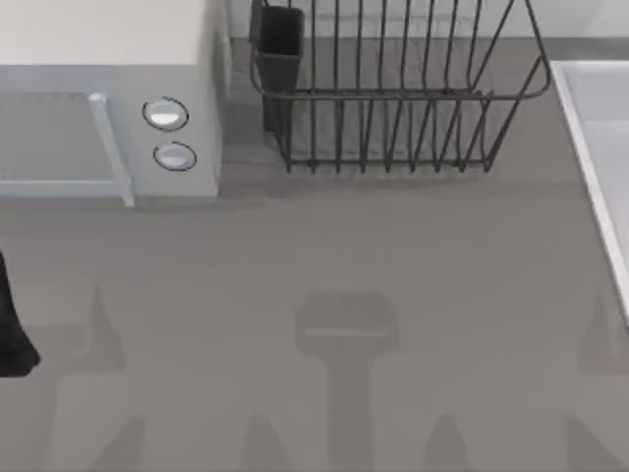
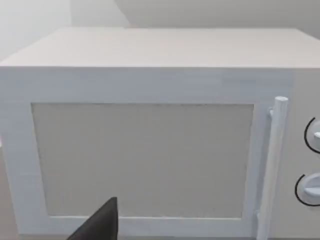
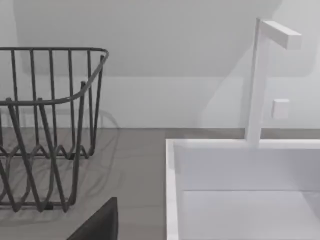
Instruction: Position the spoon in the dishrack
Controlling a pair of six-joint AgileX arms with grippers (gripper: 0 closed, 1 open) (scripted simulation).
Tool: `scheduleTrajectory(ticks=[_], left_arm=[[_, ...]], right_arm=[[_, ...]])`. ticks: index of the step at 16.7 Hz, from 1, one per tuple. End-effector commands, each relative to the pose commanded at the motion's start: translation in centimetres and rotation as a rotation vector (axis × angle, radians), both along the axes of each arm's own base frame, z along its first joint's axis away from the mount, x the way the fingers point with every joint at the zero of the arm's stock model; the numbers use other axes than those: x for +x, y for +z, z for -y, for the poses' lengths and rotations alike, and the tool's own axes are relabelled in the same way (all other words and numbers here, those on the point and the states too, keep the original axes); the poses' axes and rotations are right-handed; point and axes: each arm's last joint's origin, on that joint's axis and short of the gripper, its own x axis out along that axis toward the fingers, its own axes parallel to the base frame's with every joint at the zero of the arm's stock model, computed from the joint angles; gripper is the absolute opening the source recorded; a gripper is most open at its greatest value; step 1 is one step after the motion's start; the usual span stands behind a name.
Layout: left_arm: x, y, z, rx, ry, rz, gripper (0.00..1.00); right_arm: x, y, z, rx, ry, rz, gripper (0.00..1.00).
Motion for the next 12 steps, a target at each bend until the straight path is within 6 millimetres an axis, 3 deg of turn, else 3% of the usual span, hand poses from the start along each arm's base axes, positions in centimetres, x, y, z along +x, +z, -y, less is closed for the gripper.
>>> scheduleTrajectory(ticks=[6,12], left_arm=[[0.0,0.0,0.0,0.0,0.0,0.0,1.0],[0.0,0.0,0.0,0.0,0.0,0.0,1.0]], right_arm=[[0.2,1.3,0.3,-0.017,-0.021,-0.115,1.0],[2.9,3.7,1.5,-0.044,-0.084,-0.639,1.0]])
